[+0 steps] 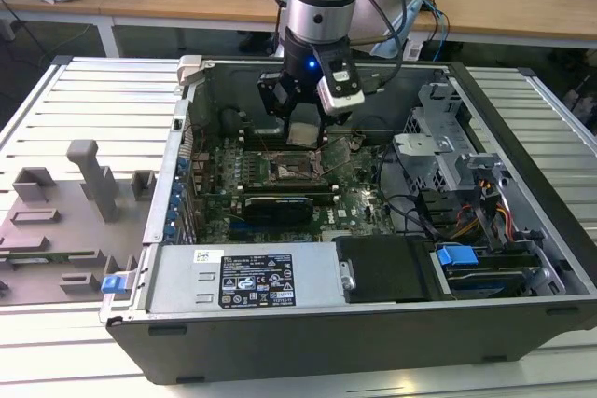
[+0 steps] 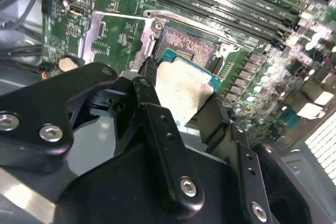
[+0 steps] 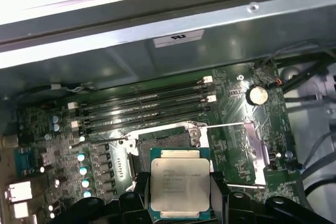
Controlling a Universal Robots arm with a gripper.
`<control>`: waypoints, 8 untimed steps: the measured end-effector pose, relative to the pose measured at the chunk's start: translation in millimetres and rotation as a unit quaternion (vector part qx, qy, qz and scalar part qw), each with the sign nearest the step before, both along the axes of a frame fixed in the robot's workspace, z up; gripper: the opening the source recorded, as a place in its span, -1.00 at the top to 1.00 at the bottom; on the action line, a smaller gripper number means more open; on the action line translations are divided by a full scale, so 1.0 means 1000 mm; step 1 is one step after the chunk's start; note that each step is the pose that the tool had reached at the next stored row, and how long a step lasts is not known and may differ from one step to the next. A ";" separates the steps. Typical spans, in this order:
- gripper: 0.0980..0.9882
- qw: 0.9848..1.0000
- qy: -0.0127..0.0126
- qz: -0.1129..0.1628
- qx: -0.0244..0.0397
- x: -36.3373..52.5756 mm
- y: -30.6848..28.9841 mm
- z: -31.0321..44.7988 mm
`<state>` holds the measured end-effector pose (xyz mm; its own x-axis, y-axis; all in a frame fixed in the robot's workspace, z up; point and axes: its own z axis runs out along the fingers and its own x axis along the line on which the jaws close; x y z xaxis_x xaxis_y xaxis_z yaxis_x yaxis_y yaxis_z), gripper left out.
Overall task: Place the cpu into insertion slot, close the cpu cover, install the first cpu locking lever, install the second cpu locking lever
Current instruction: 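Place the cpu into insertion slot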
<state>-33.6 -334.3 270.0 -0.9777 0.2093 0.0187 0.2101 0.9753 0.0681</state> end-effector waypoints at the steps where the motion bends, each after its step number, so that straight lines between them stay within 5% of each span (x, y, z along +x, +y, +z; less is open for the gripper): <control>1: 0.00 1.000 0.000 -0.008 0.000 0.0000 0.0000 -0.0002; 8: 0.00 0.998 0.000 -0.062 -0.001 0.0000 0.0000 -0.0010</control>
